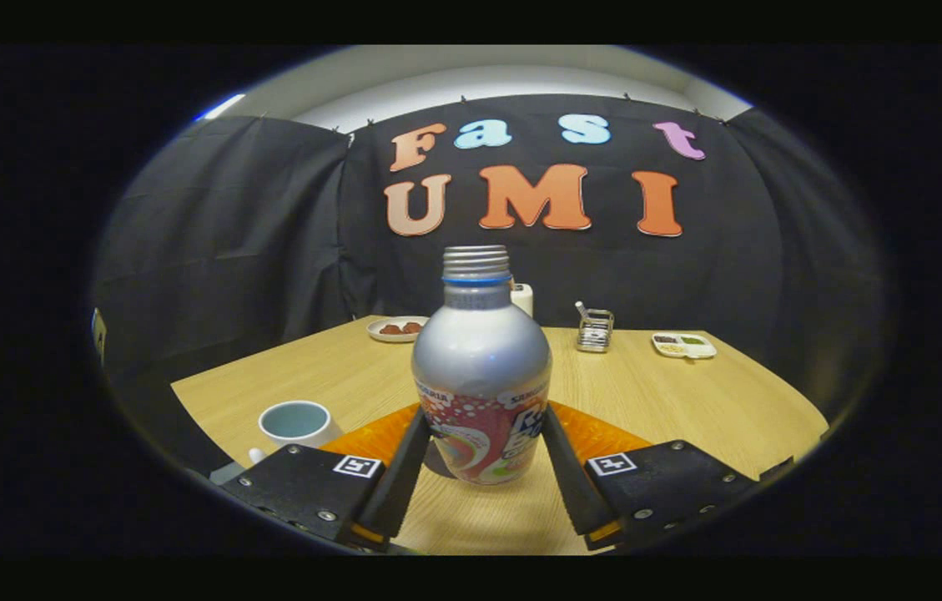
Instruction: Take the bottle from table, then pour the juice into the cup, finally place the bottle on the coaster
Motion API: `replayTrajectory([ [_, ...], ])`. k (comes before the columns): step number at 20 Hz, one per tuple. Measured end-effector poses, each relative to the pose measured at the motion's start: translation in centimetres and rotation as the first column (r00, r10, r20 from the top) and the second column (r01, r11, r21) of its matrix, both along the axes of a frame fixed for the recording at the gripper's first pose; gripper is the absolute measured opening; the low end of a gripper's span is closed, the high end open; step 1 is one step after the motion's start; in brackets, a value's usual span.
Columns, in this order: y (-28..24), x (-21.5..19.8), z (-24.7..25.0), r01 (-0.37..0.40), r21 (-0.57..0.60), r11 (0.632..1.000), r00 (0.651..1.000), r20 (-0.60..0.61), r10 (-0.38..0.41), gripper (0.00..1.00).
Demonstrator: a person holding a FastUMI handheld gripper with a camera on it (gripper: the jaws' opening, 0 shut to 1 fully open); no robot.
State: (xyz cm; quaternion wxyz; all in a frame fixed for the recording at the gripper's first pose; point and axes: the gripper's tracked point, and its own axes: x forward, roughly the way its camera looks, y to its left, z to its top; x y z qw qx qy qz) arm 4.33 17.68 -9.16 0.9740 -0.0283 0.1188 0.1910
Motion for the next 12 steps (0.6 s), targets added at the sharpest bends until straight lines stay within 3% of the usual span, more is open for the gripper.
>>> replayTrajectory([
  [12,3.0,3.6,-4.2,-0.049,0.021,0.999,0.996,-0.080,0.050,0.76],
])
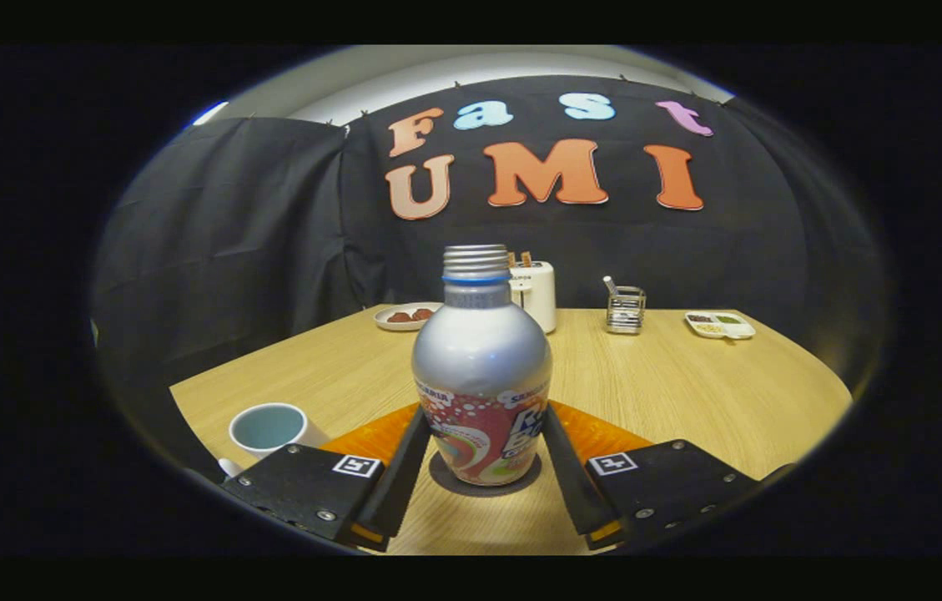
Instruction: Take the bottle from table, then pour the juice into the cup, finally place the bottle on the coaster
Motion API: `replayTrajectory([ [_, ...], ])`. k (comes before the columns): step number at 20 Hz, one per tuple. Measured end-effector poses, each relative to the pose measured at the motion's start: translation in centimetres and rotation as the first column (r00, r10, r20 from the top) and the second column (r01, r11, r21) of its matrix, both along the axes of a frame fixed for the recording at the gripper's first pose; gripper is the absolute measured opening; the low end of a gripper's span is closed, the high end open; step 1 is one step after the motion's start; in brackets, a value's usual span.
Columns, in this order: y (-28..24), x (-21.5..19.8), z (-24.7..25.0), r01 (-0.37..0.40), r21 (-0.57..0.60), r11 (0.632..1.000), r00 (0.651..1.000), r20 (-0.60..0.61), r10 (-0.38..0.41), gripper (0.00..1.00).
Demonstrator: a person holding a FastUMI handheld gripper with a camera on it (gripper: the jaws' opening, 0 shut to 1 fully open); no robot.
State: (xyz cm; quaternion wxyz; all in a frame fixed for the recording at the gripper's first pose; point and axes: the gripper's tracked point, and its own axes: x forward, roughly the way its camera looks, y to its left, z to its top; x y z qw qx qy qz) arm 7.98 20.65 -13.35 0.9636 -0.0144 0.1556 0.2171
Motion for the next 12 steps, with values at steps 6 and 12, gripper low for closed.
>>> replayTrajectory([
  [6,0.2,0.8,-1.9,-0.009,-0.028,1.000,1.000,-0.019,0.009,0.77],
  [12,0.3,0.3,-2.1,-0.019,-0.034,0.999,1.000,-0.005,0.019,0.80],
])
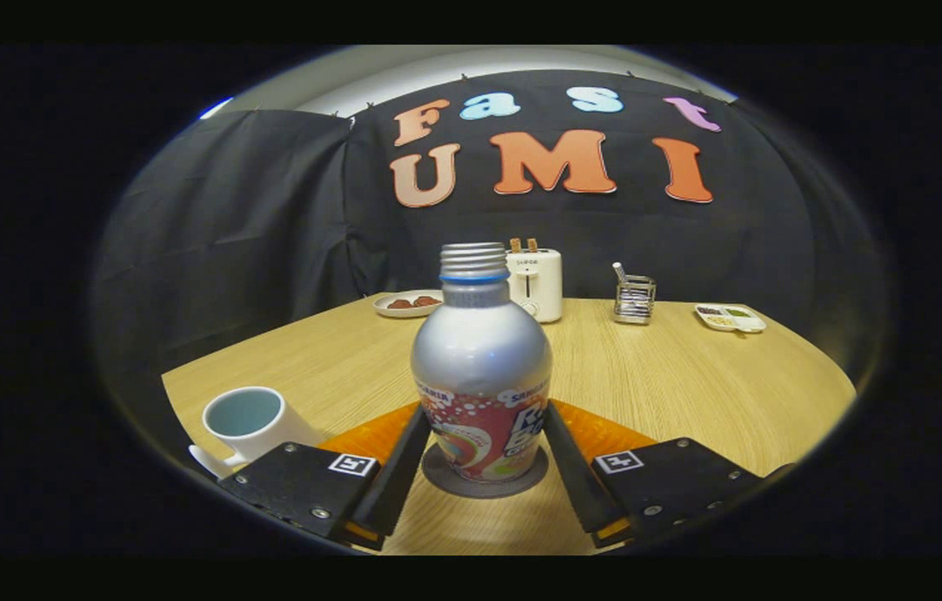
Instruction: Take the bottle from table, then pour the juice into the cup, finally place the bottle on the coaster
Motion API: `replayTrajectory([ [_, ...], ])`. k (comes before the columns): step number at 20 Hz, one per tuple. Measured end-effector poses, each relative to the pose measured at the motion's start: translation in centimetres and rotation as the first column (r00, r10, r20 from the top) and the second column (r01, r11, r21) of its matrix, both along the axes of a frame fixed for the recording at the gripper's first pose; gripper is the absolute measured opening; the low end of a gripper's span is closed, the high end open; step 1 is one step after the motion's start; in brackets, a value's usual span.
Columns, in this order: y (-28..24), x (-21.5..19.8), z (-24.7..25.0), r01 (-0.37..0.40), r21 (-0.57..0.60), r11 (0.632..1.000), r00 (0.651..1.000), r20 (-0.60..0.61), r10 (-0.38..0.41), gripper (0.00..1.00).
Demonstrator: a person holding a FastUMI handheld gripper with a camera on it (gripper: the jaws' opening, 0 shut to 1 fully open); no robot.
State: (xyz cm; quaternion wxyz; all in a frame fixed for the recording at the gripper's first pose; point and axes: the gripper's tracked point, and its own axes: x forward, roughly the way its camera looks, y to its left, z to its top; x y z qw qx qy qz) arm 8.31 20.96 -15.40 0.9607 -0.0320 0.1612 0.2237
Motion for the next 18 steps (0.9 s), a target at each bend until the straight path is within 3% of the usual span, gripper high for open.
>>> replayTrajectory([
  [1,-0.1,-0.1,0.1,-0.001,-0.006,1.000,1.000,0.003,0.001,0.82],
  [4,-0.2,-0.5,0.8,0.000,0.000,1.000,1.000,0.017,0.000,0.97],
  [11,-2.1,-1.9,2.0,0.027,-0.009,1.000,0.999,0.040,-0.026,0.97],
  [18,-5.9,-3.2,6.2,0.089,-0.005,0.996,0.990,0.113,-0.088,0.97],
])
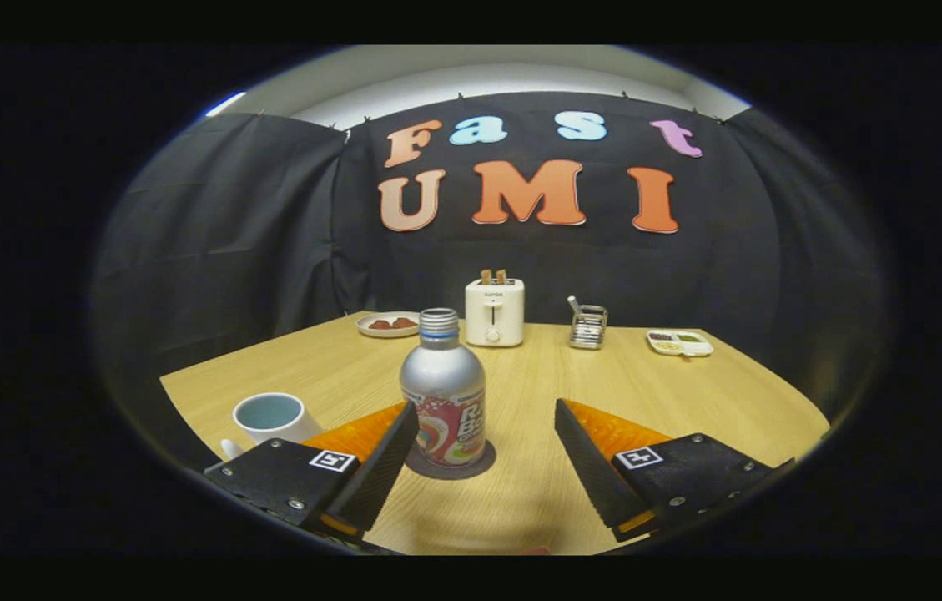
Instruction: Take the bottle from table, then pour the juice into the cup, finally place the bottle on the coaster
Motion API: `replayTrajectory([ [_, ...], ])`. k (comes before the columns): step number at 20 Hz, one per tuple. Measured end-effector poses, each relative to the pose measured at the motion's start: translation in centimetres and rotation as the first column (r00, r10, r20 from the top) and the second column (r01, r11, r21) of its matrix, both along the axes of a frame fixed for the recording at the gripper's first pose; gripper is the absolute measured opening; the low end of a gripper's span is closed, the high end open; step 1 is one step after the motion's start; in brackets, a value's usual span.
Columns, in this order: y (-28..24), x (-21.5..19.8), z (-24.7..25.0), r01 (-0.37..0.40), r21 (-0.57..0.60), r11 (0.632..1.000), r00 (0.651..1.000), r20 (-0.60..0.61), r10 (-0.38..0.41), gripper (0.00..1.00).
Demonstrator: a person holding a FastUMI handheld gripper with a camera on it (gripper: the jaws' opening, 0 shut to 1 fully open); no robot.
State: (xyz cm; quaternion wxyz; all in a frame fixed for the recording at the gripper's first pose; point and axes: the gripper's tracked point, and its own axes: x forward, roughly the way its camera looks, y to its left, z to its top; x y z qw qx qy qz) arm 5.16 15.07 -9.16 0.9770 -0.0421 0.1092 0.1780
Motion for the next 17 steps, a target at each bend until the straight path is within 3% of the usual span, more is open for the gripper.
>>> replayTrajectory([
  [10,-7.9,-2.6,6.1,0.148,0.021,0.989,0.983,0.107,-0.149,0.97],
  [17,-12.6,-4.1,6.5,0.254,0.025,0.967,0.959,0.119,-0.255,0.97],
])
